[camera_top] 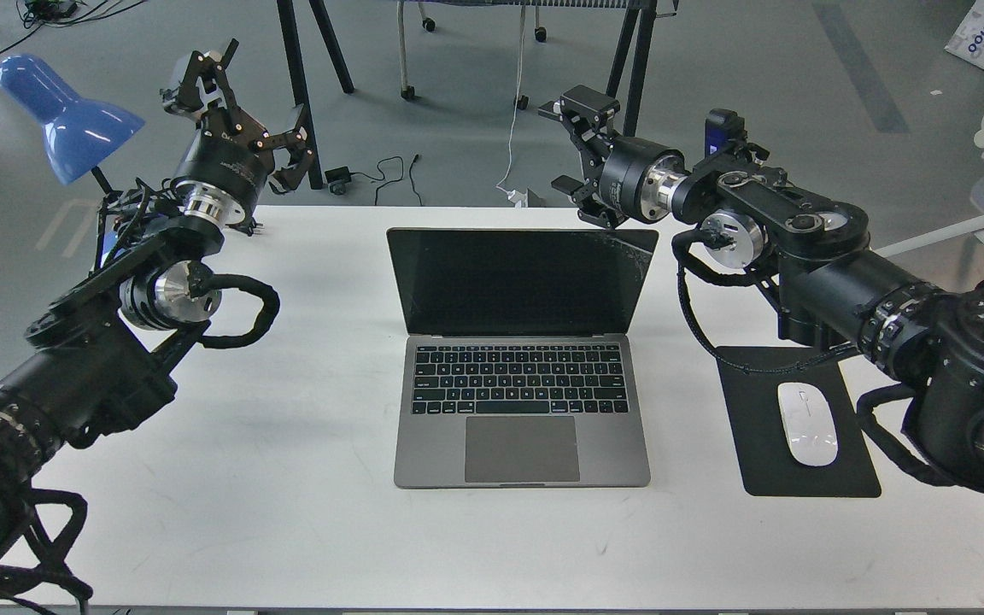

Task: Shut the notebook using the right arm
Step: 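Lower the right gripper onto the top edge of the laptop screen, then push the screen down toward the keyboard with the right gripper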

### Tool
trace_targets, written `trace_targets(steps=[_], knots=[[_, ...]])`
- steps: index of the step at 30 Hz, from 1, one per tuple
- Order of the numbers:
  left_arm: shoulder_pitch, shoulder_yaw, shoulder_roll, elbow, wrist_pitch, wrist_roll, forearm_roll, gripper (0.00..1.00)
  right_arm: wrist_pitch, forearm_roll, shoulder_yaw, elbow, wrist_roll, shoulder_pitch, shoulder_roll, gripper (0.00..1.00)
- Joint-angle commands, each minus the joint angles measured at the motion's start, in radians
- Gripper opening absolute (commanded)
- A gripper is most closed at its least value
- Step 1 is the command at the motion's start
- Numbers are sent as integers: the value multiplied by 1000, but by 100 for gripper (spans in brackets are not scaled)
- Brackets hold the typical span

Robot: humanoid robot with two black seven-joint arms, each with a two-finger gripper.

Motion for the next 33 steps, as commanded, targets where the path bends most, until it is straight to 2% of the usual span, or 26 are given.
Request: trace_targets(steps=[1,5,16,24,33], knots=[[0,0,0,0,0,0,-1,100,45,1,-44,17,-1,-12,0,100],[0,0,0,0,0,0,-1,100,45,0,-54,98,-1,-22,-29,100],[0,0,0,0,0,0,-1,100,45,-32,-78,503,1,-41,-244,100],[0,0,0,0,2,0,-1,100,45,-109,-87,621,-2,-84,-293,100],[0,0,0,0,0,0,-1,100,45,-178,-186,617,-4,-114,-290,100]])
